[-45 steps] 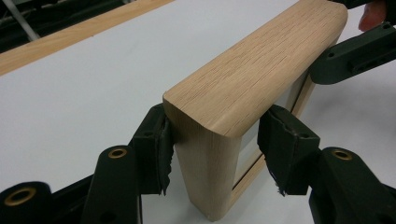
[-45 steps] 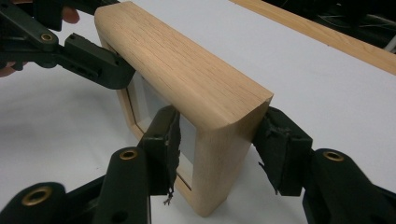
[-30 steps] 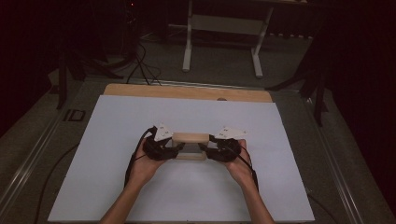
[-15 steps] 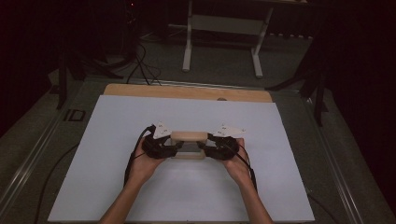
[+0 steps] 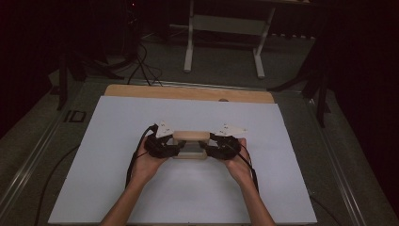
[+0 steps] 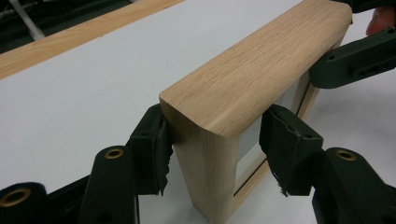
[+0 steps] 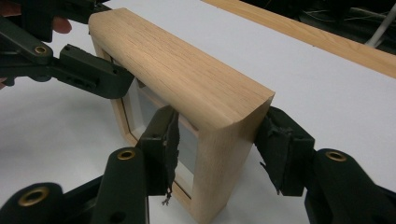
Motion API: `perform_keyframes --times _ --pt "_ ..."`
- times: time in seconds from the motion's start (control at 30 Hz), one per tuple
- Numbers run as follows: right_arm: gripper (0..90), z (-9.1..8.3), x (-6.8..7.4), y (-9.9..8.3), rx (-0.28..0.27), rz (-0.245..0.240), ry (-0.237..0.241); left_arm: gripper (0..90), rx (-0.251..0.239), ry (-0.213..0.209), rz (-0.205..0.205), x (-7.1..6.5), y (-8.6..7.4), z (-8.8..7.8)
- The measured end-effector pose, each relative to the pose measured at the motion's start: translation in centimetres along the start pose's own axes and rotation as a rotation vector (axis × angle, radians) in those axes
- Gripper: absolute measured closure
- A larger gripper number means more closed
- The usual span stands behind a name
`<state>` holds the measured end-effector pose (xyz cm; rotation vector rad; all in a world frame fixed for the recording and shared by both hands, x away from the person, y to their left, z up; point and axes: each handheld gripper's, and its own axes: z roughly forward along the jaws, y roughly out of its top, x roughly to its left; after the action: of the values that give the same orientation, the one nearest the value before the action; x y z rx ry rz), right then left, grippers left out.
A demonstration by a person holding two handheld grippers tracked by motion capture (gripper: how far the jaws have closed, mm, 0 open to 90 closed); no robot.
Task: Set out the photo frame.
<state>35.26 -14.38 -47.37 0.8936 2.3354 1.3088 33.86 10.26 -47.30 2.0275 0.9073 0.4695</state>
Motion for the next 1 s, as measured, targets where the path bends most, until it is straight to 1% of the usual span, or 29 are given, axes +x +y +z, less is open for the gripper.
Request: perform_keyframes --times 0.2,0.3,0.33,0.6,0.67,0.7,0.93,1.0 --pt "49.5 0.2 -0.1 0.0 -0.007 0.019 -0.004 44.9 0.004 -0.018 -0.006 0.5 0.2 0.2" --pt "49.5 0.3 -0.2 0.0 -0.008 0.021 -0.006 44.9 0.005 -0.025 -0.010 0.7 0.2 0.4" --pt "49.5 0.4 -0.3 0.1 -0.006 0.029 -0.007 44.9 0.005 -0.027 -0.016 0.8 0.2 0.4" --pt "49.3 0.6 -0.5 0.3 0.005 0.026 -0.010 44.8 0.000 -0.020 -0.040 0.9 0.2 0.6" --pt "49.2 0.7 -0.6 0.4 0.008 0.030 -0.009 44.9 0.004 -0.017 -0.041 1.0 0.3 0.6" --pt "49.2 0.8 -0.7 0.5 0.007 0.032 -0.010 45.0 0.001 -0.017 -0.051 1.1 0.3 0.8" --pt "48.8 1.1 -1.0 0.6 0.008 0.048 -0.014 45.9 0.005 -0.009 -0.068 1.3 0.2 0.9" --pt "48.6 1.3 -1.0 0.7 0.012 0.053 -0.017 47.0 0.010 0.004 -0.074 1.4 0.2 0.9"
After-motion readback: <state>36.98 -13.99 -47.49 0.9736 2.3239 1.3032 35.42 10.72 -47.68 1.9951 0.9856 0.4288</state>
